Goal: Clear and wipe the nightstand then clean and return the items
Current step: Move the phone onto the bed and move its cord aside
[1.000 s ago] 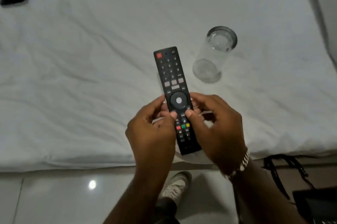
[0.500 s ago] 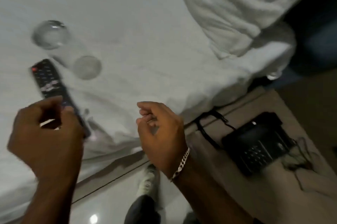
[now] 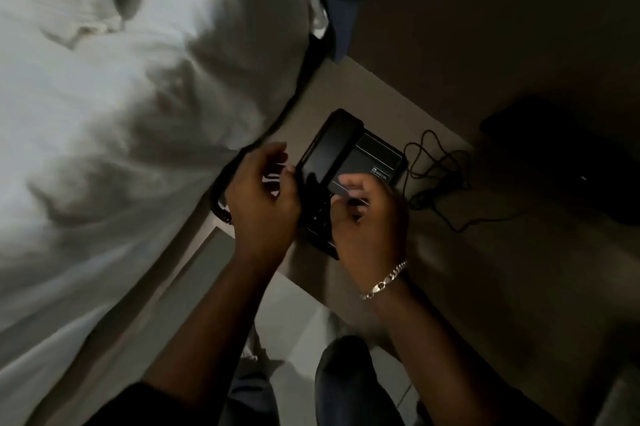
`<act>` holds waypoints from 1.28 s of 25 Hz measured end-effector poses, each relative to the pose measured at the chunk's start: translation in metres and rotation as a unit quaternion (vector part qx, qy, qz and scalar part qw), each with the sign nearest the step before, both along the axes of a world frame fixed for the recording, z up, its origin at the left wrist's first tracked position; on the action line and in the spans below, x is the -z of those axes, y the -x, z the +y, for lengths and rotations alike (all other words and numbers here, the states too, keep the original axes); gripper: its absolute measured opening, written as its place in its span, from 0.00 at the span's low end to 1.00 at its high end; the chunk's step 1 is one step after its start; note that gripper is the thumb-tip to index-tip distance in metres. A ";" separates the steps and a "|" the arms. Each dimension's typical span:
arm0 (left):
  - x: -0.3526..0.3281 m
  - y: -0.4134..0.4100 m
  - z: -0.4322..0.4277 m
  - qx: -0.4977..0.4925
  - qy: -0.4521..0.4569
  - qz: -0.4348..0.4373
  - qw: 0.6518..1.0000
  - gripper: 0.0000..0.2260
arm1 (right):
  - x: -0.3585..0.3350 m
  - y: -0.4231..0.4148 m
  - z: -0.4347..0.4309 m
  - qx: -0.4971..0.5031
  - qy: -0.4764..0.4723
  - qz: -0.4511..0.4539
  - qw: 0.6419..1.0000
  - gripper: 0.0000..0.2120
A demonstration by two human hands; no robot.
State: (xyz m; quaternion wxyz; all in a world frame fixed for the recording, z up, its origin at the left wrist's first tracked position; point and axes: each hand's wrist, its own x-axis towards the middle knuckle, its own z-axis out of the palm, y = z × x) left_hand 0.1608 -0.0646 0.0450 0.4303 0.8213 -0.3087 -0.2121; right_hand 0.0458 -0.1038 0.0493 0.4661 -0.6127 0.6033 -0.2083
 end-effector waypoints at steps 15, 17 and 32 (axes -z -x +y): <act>0.014 -0.029 -0.003 -0.001 -0.058 0.232 0.971 0.22 | 0.010 0.006 -0.017 0.065 -0.079 -0.015 0.995 0.30; -0.015 -0.041 0.009 -0.049 -0.024 0.237 0.970 0.23 | -0.016 -0.011 -0.015 0.059 -0.069 -0.061 0.994 0.30; -0.165 -0.259 0.144 -0.296 0.166 0.177 0.924 0.10 | -0.156 -0.297 0.029 -0.282 -0.017 -0.162 0.945 0.22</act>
